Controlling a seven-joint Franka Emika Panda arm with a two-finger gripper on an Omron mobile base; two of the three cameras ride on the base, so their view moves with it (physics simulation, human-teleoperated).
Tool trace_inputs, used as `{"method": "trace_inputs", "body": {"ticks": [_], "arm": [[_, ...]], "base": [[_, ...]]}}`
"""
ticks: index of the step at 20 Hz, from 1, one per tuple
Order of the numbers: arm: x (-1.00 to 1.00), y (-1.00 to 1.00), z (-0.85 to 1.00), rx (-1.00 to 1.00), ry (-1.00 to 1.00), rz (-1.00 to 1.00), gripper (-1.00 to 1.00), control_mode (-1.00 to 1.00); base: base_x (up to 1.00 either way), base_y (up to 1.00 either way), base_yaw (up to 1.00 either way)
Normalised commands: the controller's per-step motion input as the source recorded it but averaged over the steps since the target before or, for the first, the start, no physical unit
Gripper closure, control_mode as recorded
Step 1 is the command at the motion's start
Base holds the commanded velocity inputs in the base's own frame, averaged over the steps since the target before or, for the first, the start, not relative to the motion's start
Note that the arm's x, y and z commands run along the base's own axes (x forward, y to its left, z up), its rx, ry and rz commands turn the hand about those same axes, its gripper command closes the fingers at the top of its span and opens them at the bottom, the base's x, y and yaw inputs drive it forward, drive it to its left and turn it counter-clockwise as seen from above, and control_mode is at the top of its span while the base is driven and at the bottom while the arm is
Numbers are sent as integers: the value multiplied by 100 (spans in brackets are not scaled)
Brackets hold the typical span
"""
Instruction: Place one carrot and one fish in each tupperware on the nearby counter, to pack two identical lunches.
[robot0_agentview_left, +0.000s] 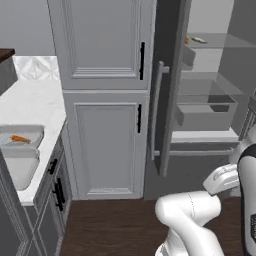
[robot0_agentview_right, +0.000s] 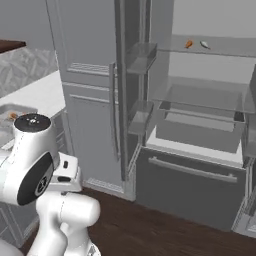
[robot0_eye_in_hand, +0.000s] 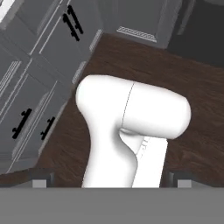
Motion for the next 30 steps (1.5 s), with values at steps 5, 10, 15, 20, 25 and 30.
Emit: {"method": "trace_inputs", "body": {"ticks": [5,10,15,20,25,30], "arm": [[0,0,0,0,0,0,-100,100],[0,0,0,0,0,0,-100,100],[0,0,0,0,0,0,-100,100],[0,0,0,0,0,0,-100,100],[0,0,0,0,0,0,-100,100],[0,0,0,0,0,0,-100,100]], "base": [[30,-59,-47],[70,-68,14],[47,-97,22],[54,-39,3],[66,4,-25],[63,2,-18]]}}
